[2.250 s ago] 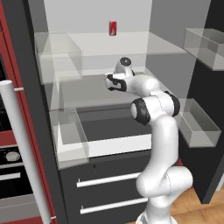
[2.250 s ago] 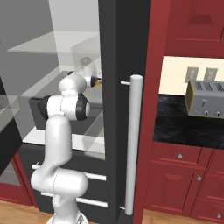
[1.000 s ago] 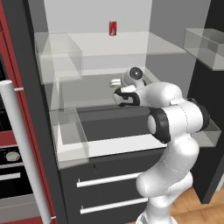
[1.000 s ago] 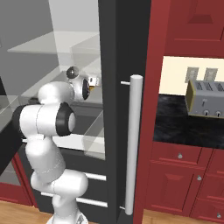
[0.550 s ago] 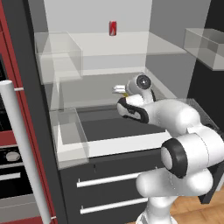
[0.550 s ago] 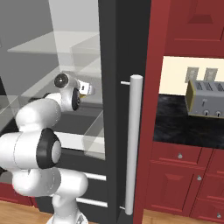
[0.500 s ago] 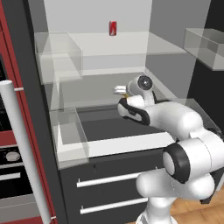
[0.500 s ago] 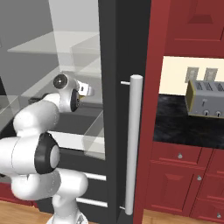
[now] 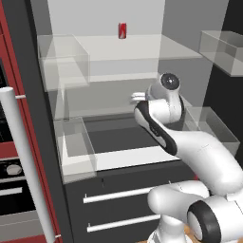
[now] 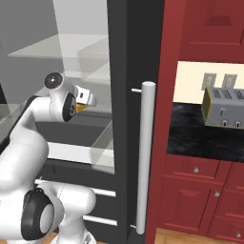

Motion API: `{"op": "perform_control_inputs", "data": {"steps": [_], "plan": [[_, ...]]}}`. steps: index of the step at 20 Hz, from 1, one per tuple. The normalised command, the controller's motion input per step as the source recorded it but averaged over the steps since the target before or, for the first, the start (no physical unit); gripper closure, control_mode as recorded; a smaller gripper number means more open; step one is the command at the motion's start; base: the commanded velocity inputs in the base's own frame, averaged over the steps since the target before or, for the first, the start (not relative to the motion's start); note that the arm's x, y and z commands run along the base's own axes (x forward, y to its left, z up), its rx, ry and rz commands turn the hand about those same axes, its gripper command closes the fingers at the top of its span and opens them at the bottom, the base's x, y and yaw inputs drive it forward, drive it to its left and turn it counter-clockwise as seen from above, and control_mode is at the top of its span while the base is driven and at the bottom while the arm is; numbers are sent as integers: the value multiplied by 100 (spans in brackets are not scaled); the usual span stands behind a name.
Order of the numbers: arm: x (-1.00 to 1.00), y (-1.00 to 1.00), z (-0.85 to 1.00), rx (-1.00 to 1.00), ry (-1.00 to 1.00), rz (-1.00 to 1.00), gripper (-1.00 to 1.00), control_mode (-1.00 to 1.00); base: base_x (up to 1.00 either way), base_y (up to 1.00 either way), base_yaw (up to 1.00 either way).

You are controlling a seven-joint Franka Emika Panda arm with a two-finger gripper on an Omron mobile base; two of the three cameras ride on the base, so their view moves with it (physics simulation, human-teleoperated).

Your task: Pick the cheese from the fridge and the cheese grater from the cabinet and place them next to the salad bowl.

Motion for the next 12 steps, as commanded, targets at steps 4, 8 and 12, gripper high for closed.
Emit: {"op": "perform_control_inputs", "data": {"steps": [4, 8, 12], "plan": [[-80, 0, 10, -1, 22, 0, 100, -100, 0, 0, 0], [-100, 0, 2, 0, -7, 0, 100, -100, 0, 0, 0], [-84, -2, 2, 0, -8, 0, 100, -100, 0, 0, 0]]}}
